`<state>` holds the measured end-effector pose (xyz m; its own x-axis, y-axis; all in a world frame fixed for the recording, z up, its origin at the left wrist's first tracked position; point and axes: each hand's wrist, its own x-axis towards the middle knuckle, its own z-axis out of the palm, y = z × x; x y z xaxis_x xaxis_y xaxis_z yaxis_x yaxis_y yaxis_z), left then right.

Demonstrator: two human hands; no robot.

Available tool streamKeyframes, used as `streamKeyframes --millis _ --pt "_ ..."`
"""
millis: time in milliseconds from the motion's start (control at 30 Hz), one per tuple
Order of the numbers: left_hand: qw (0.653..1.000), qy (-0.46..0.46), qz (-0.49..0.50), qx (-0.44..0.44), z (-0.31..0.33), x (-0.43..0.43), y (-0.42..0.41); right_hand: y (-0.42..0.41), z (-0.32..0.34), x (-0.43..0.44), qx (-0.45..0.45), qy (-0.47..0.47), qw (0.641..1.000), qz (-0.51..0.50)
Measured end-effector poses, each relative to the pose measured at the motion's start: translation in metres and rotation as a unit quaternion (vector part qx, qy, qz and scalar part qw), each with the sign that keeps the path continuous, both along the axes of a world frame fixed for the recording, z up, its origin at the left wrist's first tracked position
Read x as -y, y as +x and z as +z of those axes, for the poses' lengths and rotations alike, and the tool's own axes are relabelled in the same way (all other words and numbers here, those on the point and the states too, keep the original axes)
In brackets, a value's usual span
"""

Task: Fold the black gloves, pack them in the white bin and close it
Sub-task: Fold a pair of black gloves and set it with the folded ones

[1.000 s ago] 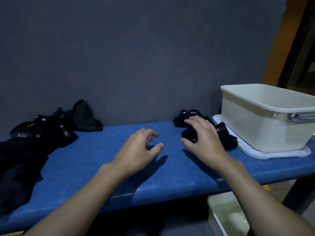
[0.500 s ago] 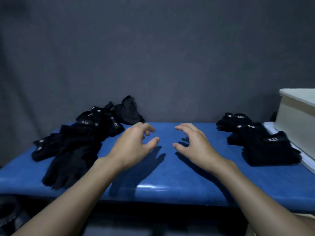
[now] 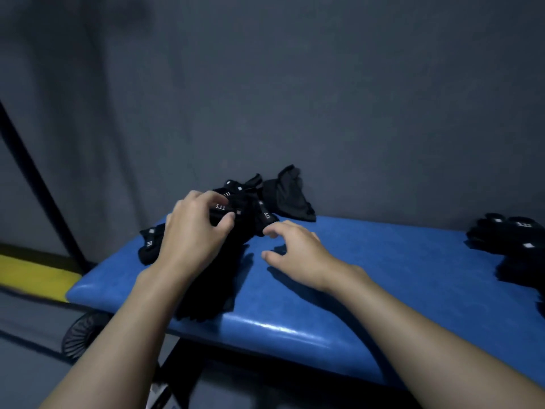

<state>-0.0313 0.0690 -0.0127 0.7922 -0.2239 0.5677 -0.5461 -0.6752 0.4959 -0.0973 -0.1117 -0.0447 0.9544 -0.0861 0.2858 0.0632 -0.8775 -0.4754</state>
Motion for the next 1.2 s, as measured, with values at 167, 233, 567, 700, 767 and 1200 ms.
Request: streamKeyframes --millis 167,233,567,700,767,1200 --pt "0.998 0.044 0.022 -0.027 -0.005 -0.006 0.016 0.034 0.000 -0.010 0.002 0.053 0.999 0.006" --pt "0.997 0.063 0.020 -0.045 -0.007 -0.006 0.019 0.045 -0.001 -0.012 0.002 0.057 0.998 0.012" --pt "0.994 0.082 0.031 -0.068 -0.007 0.002 0.030 0.082 -0.001 -0.019 -0.007 0.096 0.995 0.020" --pt "0.994 0.081 0.031 -0.069 -0.005 0.003 0.028 0.077 0.005 -0.021 0.005 0.109 0.994 0.025" --pt "0.995 0.077 0.031 -0.058 -0.003 0.003 0.027 0.074 0.010 -0.019 0.044 0.121 0.991 0.020" --pt "0.993 -0.011 -0.073 0.092 0.012 0.022 0.003 -0.001 0.041 0.026 0.231 0.247 0.941 0.033"
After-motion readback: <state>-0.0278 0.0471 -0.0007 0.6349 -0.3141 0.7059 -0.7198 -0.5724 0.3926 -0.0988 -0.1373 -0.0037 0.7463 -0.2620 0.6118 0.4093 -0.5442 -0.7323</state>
